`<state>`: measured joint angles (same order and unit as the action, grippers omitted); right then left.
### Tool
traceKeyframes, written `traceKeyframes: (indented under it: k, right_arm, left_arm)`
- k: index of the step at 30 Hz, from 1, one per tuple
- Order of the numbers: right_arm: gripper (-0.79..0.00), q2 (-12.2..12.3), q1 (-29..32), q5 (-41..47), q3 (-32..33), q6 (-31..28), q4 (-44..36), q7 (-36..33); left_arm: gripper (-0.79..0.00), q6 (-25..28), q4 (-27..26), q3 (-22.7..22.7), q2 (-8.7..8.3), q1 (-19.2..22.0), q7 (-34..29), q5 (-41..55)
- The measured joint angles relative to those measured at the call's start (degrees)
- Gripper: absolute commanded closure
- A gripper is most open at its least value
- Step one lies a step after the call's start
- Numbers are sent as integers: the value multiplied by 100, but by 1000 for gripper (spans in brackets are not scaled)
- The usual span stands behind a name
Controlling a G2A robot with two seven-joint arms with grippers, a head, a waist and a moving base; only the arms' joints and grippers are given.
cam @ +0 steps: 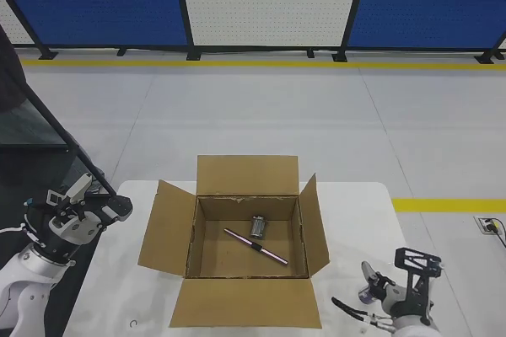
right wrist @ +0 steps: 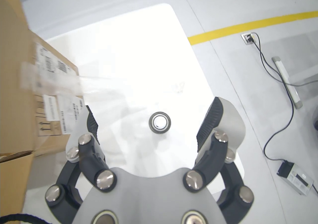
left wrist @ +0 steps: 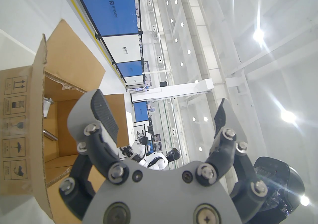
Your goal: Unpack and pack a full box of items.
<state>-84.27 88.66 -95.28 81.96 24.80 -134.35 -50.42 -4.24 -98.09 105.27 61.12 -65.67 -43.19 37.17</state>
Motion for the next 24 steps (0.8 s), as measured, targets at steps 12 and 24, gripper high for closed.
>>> traceKeyframes:
  k: [12, 24]
  right_arm:
    - [-785, -21, -43, -446, -324, 141, -29, 102]
    - [-785, -28, -120, -316, -338, 101, -29, 293]
  left_arm:
    - [-785, 0, 0, 0, 0, 0, 0, 0]
    - [-785, 25, -59, -21, 4, -44, 77, 8]
